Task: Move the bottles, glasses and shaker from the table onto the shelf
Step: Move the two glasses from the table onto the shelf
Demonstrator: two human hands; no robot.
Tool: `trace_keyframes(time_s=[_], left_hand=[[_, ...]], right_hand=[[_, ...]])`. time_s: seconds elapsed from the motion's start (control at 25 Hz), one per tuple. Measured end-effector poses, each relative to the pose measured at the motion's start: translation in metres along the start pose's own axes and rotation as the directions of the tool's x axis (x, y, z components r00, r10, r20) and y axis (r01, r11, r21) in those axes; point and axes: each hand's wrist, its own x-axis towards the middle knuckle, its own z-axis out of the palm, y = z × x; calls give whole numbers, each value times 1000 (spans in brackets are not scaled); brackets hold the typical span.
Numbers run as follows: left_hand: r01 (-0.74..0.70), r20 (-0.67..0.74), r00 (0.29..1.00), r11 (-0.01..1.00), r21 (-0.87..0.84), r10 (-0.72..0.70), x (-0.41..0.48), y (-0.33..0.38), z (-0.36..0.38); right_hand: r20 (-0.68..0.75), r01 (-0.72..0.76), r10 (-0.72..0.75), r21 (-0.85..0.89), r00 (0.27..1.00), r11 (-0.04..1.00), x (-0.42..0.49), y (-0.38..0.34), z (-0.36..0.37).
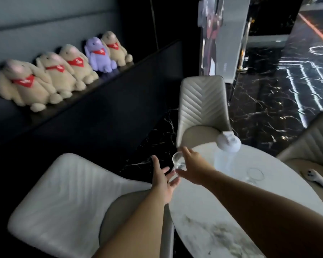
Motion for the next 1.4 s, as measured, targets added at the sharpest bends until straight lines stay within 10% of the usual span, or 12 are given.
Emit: trace_keyframes(time_s=[0.32, 0.8, 1.4], left_hand=[[-377, -46, 926, 918, -123, 374, -150, 252, -90], [-798, -215, 585, 602, 18, 782, -407, 564, -394], [-741, -228, 318, 391, 545, 920, -509, 845, -513]], right_hand=[[-150, 380, -366, 78, 918, 922, 70, -283, -92], [-280, 702, -656, 109, 701, 704, 60, -809, -84], [-426, 781, -671, 165, 607, 602, 166, -1138, -105]])
